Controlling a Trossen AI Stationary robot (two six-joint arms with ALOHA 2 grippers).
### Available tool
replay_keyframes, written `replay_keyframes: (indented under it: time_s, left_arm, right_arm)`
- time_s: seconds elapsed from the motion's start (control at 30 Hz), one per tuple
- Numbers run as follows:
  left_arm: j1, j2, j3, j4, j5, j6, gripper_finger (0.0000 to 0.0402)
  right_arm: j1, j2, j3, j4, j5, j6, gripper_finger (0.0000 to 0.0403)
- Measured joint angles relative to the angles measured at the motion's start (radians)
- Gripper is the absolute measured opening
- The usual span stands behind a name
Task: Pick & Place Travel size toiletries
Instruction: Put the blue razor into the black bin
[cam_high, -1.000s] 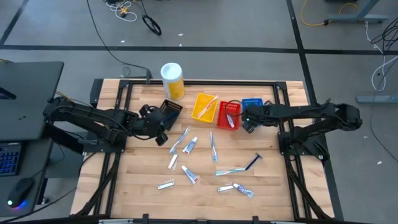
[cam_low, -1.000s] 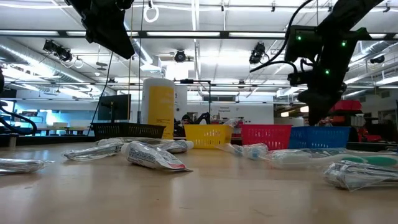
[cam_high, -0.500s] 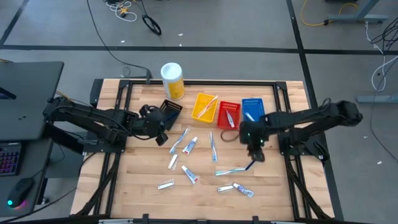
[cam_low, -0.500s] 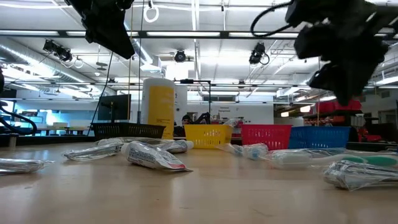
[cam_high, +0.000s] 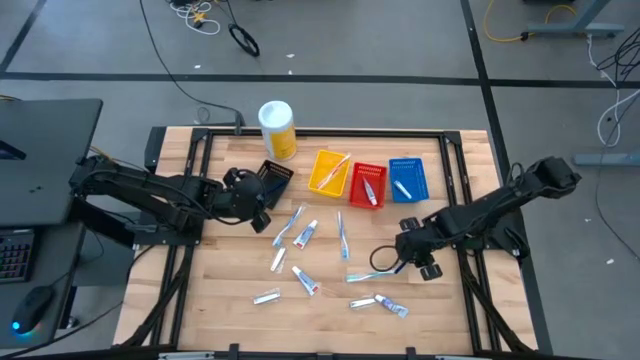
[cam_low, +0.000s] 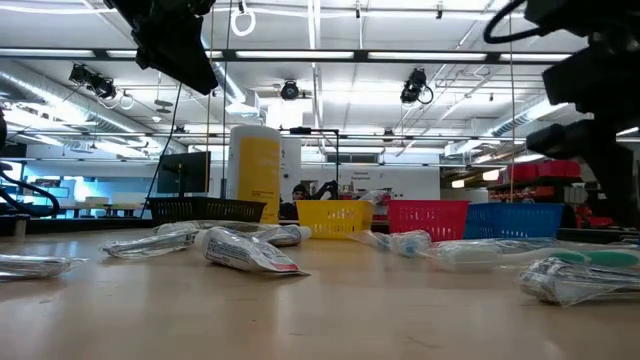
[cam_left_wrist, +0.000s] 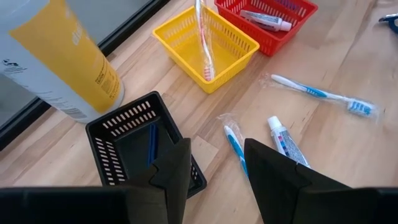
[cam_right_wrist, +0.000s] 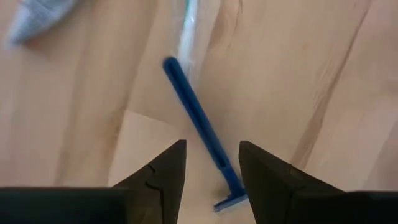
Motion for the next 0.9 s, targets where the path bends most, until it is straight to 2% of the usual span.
replay_keyframes:
  time_s: [0.33, 0.47, 0.57, 0.77, 0.9]
  left_arm:
    - [0.000, 0.000, 0.000, 0.000, 0.000, -0.025, 0.0160]
    - [0.000, 0.000, 0.000, 0.000, 0.000, -0.023, 0.0160]
    - [0.000, 0.000, 0.000, 0.000, 0.000, -0.023, 0.0160]
    - [0.000, 0.000, 0.000, 0.000, 0.000, -0.022, 0.0160]
    - [0.000, 0.000, 0.000, 0.000, 0.000, -0.022, 0.0160]
  right_arm:
    - [0.028, 0.000, -0.137, 0.177, 0.017, -0.004, 0.0157]
    - [0.028, 0.000, -0.166, 0.195, 0.090, -0.034, 0.0148]
    - [0.027, 0.000, -0.174, 0.212, 0.105, -0.044, 0.0122]
    - [0.028, 0.000, -0.174, 0.214, 0.080, -0.028, 0.0047]
    - [0.028, 0.000, -0.174, 0.260, 0.080, 0.008, 0.0028]
